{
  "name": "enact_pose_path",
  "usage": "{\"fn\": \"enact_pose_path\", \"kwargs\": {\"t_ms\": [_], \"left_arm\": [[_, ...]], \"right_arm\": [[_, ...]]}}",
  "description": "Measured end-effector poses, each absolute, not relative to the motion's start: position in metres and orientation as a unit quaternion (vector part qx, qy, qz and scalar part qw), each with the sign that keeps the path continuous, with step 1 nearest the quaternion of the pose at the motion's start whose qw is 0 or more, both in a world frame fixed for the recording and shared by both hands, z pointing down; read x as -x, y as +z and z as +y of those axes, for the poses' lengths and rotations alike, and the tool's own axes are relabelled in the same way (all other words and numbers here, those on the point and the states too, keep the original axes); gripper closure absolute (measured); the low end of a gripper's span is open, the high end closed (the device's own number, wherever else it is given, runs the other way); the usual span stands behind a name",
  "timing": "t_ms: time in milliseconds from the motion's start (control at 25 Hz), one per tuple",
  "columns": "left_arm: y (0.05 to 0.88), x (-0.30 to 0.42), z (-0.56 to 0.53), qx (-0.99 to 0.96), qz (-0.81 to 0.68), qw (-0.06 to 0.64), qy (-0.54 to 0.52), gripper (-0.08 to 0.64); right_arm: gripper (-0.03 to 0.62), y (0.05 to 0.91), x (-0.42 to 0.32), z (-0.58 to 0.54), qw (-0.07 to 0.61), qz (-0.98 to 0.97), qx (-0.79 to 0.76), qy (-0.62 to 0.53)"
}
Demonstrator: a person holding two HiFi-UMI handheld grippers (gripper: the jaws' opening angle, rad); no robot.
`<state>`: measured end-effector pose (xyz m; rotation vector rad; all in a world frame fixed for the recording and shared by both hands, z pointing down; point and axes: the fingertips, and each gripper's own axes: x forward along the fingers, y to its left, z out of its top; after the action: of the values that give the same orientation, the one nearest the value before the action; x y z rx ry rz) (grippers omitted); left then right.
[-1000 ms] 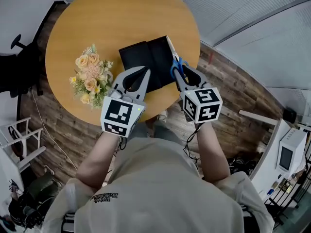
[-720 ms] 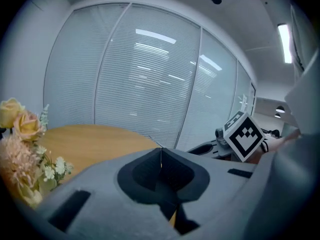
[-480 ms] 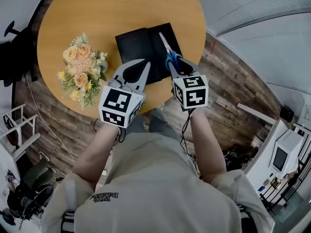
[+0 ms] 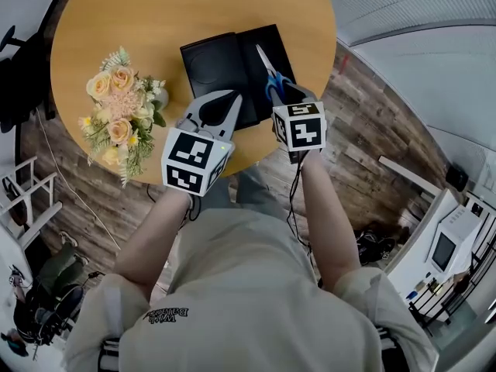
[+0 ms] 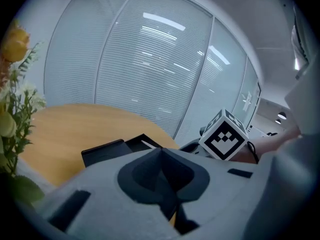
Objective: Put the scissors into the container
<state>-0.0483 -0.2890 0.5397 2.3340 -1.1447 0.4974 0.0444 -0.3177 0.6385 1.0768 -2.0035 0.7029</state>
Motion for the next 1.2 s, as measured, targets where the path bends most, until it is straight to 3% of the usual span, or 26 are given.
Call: {"fn": "enact_pose_path", "kwargs": {"t_ms": [560, 1200], "left_arm": [[0.564, 0.053, -0.291, -0.847, -0.417, 0.274, 0.184, 0.538], [0.577, 0.059, -0.292, -0.847, -0.403, 0.283, 0.201, 0.538]], "right_arm": [[0.491, 0.680, -0.039, -0.326, 0.477, -0.744, -0.390, 0.261], [0.491, 0.701, -0.032, -0.324, 0.542, -0.717, -0.364, 0.247]]}}
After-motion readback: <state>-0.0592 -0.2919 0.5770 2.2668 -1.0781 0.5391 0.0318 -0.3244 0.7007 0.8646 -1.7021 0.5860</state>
